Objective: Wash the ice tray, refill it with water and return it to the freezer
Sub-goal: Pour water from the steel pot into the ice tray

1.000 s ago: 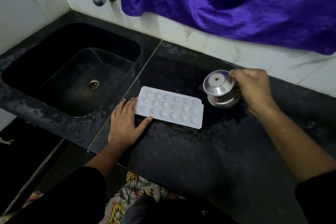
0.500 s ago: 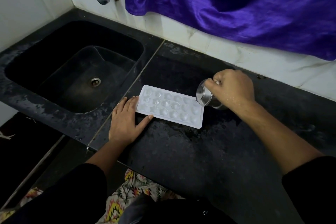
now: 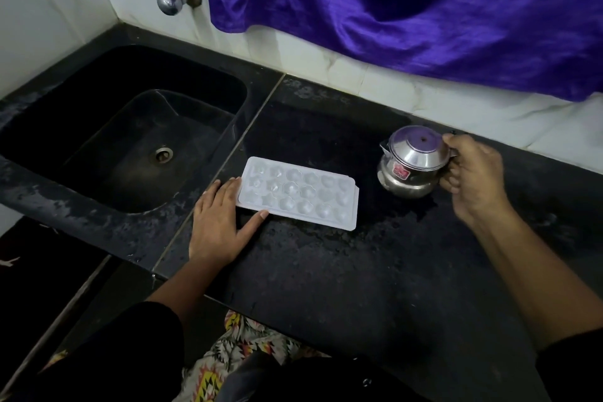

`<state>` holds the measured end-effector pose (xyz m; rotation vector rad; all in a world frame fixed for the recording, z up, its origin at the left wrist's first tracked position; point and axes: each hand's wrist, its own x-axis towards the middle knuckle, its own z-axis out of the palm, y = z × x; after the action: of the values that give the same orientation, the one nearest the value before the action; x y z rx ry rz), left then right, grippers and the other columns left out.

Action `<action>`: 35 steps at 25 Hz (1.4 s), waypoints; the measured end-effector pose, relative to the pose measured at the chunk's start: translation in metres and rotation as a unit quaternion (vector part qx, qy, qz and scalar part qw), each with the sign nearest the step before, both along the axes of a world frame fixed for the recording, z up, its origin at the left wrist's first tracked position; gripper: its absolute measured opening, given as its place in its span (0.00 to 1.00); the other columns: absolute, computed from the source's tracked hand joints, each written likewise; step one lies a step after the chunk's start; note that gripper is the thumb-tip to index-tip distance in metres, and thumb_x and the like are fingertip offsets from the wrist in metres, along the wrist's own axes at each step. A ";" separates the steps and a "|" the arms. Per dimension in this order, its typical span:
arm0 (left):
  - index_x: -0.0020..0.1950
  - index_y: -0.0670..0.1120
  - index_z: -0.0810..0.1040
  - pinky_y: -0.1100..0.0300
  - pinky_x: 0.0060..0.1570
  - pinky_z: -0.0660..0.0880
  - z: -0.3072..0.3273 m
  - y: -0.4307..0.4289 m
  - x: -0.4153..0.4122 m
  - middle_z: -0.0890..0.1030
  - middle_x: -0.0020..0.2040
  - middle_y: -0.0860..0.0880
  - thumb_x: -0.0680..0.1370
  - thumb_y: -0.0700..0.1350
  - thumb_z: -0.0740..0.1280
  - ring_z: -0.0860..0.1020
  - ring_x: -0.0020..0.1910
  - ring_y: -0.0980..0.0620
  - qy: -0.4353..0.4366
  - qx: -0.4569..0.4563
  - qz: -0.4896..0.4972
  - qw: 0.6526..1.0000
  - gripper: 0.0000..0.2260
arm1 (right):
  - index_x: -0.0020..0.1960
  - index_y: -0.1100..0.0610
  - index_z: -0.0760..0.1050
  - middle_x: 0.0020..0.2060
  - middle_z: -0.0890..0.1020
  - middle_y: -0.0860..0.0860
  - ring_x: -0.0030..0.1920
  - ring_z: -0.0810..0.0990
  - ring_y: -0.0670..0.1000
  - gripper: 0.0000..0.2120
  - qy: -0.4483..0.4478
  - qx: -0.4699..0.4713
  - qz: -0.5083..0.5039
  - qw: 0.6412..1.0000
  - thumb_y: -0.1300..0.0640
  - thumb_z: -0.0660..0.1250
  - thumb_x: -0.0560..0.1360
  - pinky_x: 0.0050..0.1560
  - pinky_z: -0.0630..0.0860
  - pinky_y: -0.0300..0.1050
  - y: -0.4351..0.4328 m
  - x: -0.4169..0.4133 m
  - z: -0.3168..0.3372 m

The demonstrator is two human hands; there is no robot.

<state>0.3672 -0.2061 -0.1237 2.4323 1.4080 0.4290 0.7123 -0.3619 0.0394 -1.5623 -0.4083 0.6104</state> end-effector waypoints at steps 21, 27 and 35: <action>0.82 0.47 0.63 0.42 0.80 0.57 0.000 0.000 0.000 0.69 0.81 0.48 0.79 0.74 0.55 0.59 0.83 0.45 0.001 0.001 0.001 1.000 0.41 | 0.29 0.62 0.73 0.24 0.75 0.58 0.27 0.74 0.60 0.21 -0.452 -0.246 0.125 0.848 0.51 0.69 0.76 0.31 0.69 0.48 0.028 -0.012 -0.001; 0.82 0.46 0.64 0.42 0.80 0.57 0.000 0.001 0.000 0.69 0.80 0.48 0.79 0.73 0.56 0.60 0.83 0.44 0.000 0.002 -0.002 1.000 0.40 | 0.38 0.58 0.78 0.21 0.71 0.44 0.22 0.67 0.42 0.11 -0.083 -0.060 0.016 0.995 0.59 0.69 0.80 0.25 0.64 0.36 -0.011 0.000 -0.003; 0.82 0.47 0.65 0.41 0.80 0.58 0.000 0.001 0.000 0.70 0.80 0.48 0.79 0.73 0.57 0.61 0.82 0.44 0.000 0.005 -0.002 1.000 0.40 | 0.32 0.67 0.74 0.26 0.74 0.61 0.28 0.70 0.51 0.20 -0.303 -0.129 0.107 0.938 0.57 0.71 0.78 0.34 0.67 0.45 -0.012 -0.004 0.003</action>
<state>0.3671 -0.2056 -0.1237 2.4427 1.4035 0.4357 0.7084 -0.3736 0.0429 -1.9661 -1.0048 0.3387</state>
